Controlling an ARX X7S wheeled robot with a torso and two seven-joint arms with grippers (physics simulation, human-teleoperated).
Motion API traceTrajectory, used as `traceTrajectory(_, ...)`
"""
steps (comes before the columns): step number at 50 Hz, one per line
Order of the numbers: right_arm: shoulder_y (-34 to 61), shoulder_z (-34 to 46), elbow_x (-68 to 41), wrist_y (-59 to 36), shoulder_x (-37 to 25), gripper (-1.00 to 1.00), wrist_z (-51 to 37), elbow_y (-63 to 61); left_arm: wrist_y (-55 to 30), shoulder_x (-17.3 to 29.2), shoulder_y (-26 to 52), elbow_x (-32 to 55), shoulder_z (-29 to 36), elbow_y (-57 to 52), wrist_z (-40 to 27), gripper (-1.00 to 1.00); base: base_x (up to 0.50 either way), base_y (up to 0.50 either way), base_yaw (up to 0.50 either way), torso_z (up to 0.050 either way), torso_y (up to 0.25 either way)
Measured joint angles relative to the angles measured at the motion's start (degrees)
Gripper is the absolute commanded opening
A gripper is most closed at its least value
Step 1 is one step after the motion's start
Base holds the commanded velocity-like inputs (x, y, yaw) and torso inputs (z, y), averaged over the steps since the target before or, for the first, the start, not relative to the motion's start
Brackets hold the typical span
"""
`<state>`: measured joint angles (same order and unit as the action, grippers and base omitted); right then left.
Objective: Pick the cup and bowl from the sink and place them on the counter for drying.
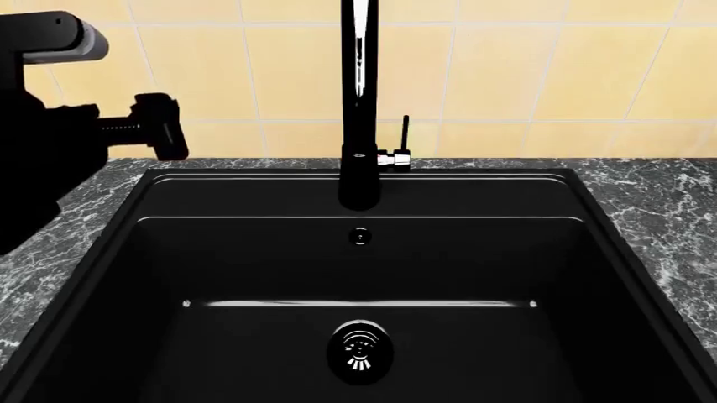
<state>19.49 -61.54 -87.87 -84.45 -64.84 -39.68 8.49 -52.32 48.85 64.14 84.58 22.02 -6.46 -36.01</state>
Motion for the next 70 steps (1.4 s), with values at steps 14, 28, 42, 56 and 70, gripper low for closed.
traceTrajectory(14, -7.5, -3.8, 10.6, 5.6, 1.9, -1.0, 6.3, 2.1, 0.8, 0.8, -1.6, 0.9, -0.9, -0.9, -0.6, 1.0, 0.0, 0.0, 0.0, 0.0, 0.0)
traceTrajectory(28, -8.1, -1.1, 19.4, 17.1, 7.1, -1.0, 10.3, 5.9, 1.6, 1.9, -3.7, 2.0, -1.9, -2.1, -1.4, 1.0, 0.0, 0.0, 0.0, 0.0, 0.0)
traceTrajectory(42, -9.6, 3.7, 26.0, 25.0, 11.6, -1.0, 13.9, 9.6, 2.9, 3.0, -6.1, 2.7, -3.0, -3.2, -2.1, 1.0, 0.0, 0.0, 0.0, 0.0, 0.0)
traceTrajectory(56, -10.5, 4.5, 28.1, 28.7, 13.0, -1.0, 15.9, 9.4, 3.9, 3.8, -7.6, 2.2, -3.5, -3.6, -1.8, 1.0, 0.0, 0.0, 0.0, 0.0, 0.0)
traceTrajectory(70, -11.1, 5.1, 29.5, 30.2, 13.4, 1.0, 15.9, 8.0, 4.2, 4.1, -7.9, 2.0, -3.7, -3.8, -1.7, 1.0, 0.0, 0.0, 0.0, 0.0, 0.0)
